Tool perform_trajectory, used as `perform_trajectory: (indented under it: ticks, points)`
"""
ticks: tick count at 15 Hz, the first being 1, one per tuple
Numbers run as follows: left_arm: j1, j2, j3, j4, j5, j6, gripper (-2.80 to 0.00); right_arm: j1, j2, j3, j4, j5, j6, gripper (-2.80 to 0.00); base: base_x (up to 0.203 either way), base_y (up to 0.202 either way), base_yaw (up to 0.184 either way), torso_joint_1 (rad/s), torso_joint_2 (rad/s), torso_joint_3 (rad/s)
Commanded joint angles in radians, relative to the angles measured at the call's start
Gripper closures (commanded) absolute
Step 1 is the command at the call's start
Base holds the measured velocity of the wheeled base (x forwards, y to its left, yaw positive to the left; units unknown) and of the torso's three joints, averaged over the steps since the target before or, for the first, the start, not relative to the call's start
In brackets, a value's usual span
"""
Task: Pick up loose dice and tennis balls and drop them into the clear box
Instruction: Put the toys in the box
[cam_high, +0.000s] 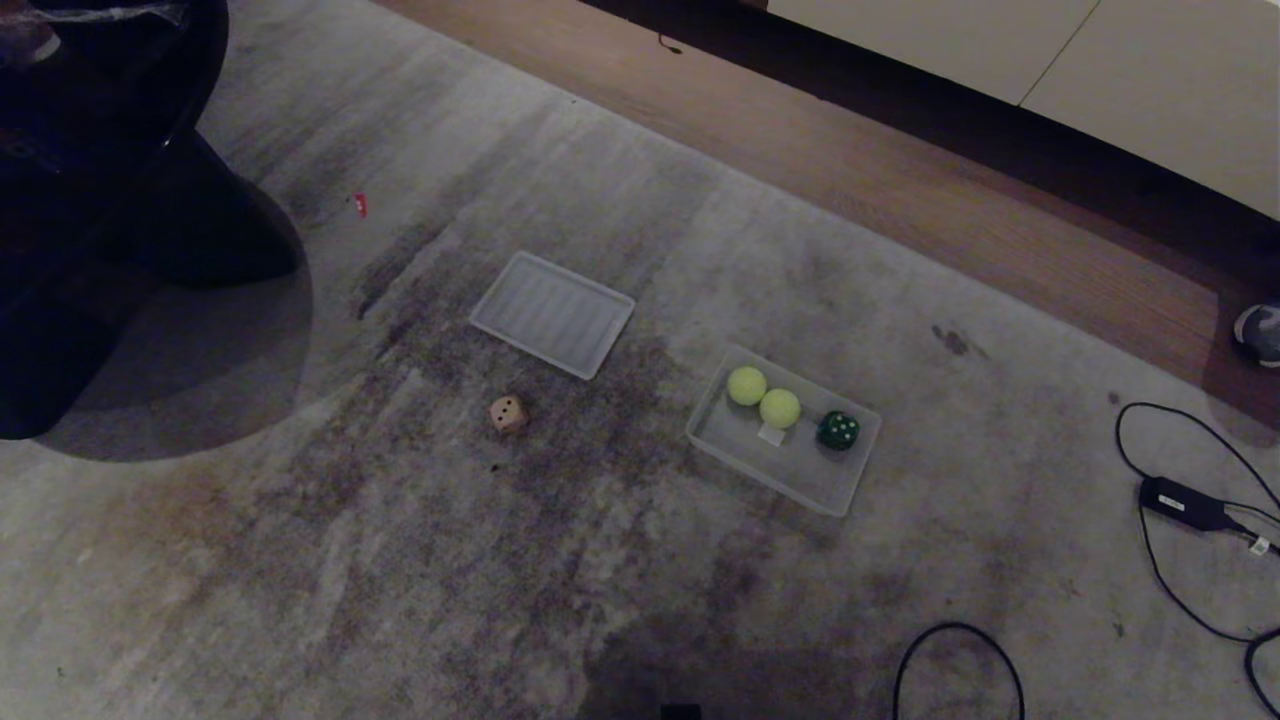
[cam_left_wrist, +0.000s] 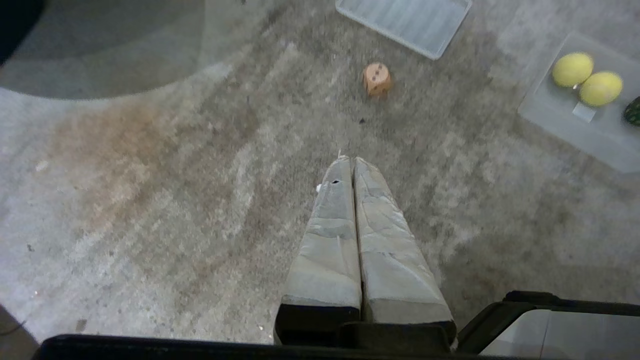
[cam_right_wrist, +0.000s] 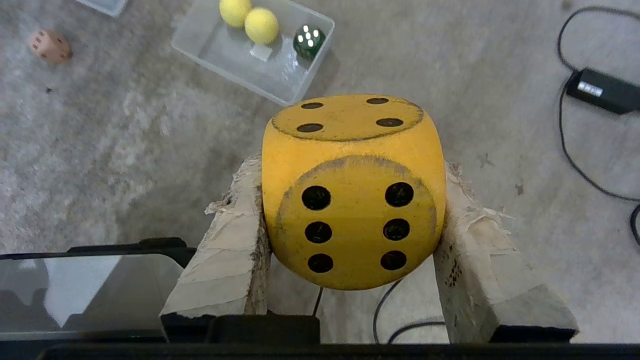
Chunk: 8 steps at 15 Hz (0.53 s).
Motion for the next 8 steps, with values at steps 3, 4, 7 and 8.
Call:
perform_trajectory:
  ticks: [3, 4, 7, 8]
  points:
    - [0.000, 0.000, 0.002, -0.001, 0.000, 0.000, 0.00, 0.000, 0.001, 0.000, 0.001, 0.000, 0.000, 0.00, 0.000, 0.000, 0.000, 0.005, 0.00, -0.197]
    - [0.000, 0.000, 0.002, -0.001, 0.001, 0.000, 0.00, 0.000, 0.001, 0.000, 0.001, 0.000, 0.000, 0.00, 0.000, 0.000, 0.000, 0.001, 0.00, -0.198]
    - [0.000, 0.000, 0.002, -0.001, 0.000, 0.000, 0.00, 0.000, 0.001, 0.000, 0.001, 0.000, 0.000, 0.00, 0.000, 0.000, 0.000, 0.002, 0.00, -0.197]
    - [0.000, 0.000, 0.002, -0.001, 0.000, 0.000, 0.00, 0.000, 0.001, 0.000, 0.001, 0.000, 0.000, 0.00, 0.000, 0.000, 0.000, -0.002, 0.00, -0.193]
